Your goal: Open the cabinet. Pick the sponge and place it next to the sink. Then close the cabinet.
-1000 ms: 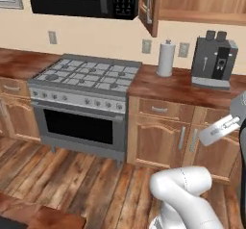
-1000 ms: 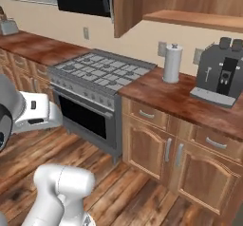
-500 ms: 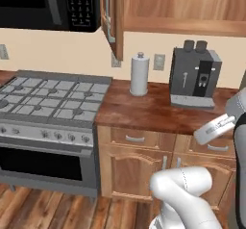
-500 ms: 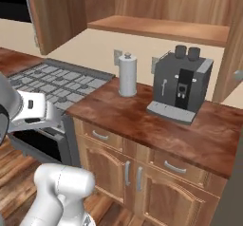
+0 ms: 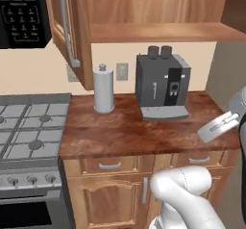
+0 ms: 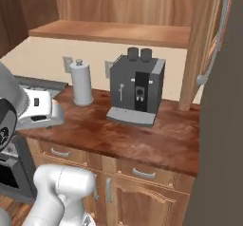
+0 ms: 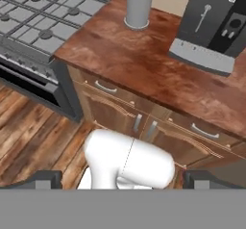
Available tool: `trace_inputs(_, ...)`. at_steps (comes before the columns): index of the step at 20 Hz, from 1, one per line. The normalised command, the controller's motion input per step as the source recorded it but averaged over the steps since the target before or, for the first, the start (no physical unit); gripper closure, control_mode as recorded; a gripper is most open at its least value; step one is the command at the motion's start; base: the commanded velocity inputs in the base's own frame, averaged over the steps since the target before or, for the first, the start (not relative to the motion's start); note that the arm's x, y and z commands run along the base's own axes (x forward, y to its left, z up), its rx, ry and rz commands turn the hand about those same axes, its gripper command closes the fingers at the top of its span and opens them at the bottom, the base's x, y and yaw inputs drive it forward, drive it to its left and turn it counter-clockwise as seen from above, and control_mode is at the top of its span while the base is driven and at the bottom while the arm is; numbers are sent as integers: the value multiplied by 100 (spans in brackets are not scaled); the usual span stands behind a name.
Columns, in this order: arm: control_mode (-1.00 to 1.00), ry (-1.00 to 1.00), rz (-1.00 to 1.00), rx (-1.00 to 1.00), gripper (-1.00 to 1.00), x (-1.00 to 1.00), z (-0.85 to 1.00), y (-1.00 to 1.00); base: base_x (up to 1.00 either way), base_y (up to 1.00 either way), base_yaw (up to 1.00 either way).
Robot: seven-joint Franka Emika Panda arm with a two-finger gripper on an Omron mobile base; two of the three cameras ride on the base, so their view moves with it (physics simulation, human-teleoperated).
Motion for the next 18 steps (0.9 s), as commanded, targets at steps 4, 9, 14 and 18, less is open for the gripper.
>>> trace_inputs(4,100,0,0,0,-100,0,0,0,0,7,-64)
trace_inputs(9,100,0,0,0,-100,0,0,0,0,24,-41)
trace_inputs(14,100,0,0,0,-100,0,0,0,0,1,-11)
trace_inputs(18,100,0,0,0,-100,0,0,0,0,1,0)
